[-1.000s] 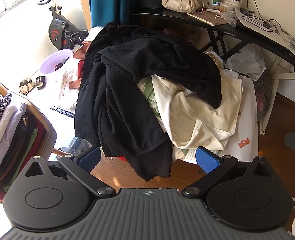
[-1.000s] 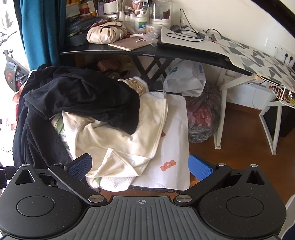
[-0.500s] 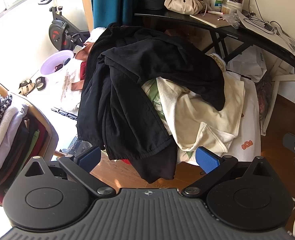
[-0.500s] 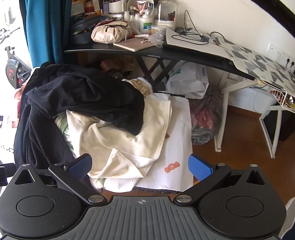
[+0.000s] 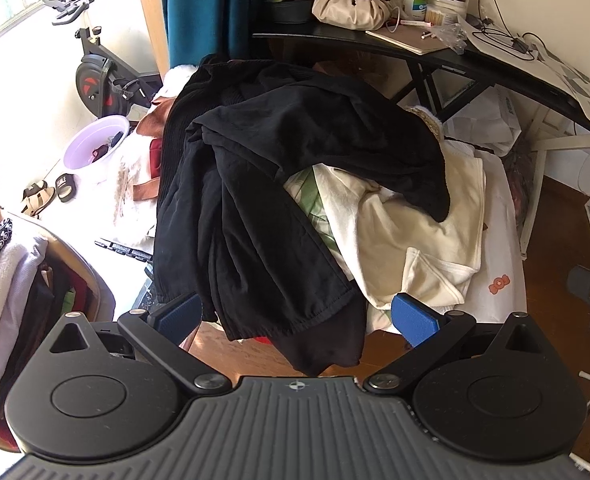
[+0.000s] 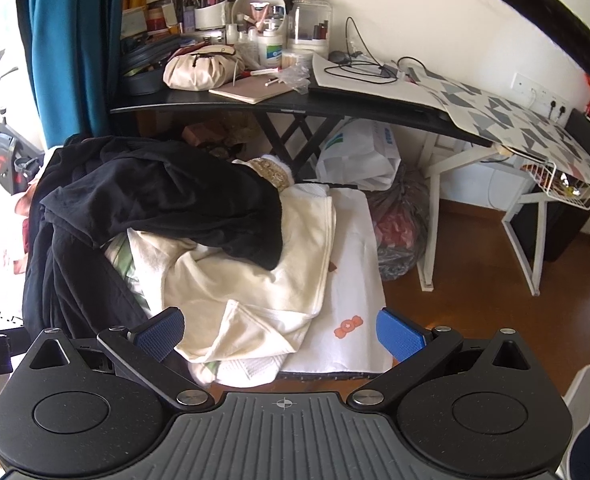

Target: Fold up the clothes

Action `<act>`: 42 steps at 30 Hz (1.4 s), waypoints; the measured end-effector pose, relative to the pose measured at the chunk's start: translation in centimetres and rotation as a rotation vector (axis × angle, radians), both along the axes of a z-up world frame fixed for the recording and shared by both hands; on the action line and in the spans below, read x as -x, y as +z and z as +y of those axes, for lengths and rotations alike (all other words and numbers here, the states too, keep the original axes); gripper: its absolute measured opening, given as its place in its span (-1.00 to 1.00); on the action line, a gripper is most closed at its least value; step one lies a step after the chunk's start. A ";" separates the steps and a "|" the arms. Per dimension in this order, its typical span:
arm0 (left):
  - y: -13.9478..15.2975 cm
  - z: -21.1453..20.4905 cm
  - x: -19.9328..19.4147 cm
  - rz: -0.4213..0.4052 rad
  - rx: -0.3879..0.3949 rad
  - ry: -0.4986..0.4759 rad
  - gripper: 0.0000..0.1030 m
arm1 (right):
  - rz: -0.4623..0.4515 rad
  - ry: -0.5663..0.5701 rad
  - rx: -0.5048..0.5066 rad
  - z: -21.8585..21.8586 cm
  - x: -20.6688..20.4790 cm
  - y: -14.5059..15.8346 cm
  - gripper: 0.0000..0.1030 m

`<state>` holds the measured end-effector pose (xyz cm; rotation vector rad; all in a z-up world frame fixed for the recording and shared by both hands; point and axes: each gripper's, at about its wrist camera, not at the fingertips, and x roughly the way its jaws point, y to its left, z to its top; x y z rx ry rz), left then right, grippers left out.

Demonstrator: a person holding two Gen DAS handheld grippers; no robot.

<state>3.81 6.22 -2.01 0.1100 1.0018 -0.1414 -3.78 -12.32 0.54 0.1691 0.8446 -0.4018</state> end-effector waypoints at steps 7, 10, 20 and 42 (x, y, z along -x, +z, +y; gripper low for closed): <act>-1.0 1.9 -1.1 0.030 0.008 -0.039 0.99 | -0.001 -0.010 0.004 2.9 -0.7 -0.4 0.99; -1.4 2.6 -1.6 0.048 0.019 -0.045 0.99 | 0.012 -0.016 0.001 3.6 -1.0 -0.6 0.99; -2.4 3.9 -2.8 0.093 0.045 -0.027 0.99 | 0.034 0.012 0.041 5.1 -2.7 -0.7 0.99; -4.1 -5.6 -12.0 0.149 0.000 -0.012 0.99 | 0.105 0.067 -0.002 -4.4 -13.2 -3.1 0.99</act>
